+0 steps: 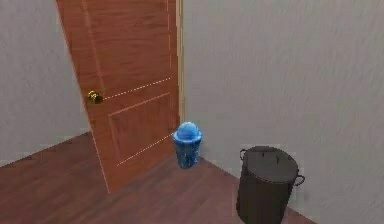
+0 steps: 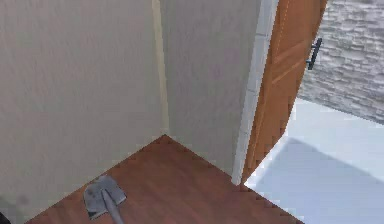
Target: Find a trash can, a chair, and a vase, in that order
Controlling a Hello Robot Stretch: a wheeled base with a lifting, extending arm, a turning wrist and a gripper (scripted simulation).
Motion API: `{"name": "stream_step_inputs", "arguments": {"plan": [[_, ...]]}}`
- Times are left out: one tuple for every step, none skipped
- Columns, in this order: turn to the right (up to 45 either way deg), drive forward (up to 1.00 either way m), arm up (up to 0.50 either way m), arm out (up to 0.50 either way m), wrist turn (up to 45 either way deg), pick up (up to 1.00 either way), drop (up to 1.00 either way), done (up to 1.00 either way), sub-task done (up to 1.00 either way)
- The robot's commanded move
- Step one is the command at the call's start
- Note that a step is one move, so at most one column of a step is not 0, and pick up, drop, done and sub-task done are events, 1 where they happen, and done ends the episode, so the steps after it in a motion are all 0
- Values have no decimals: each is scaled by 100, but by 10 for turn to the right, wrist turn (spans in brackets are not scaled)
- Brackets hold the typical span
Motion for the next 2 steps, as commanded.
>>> {"name": "stream_step_inputs", "arguments": {"plan": [[180, 0, 0, 0, 0, 0, 0, 0, 0], [0, 65, 0, 0, 0, 0, 0, 0, 0]]}}
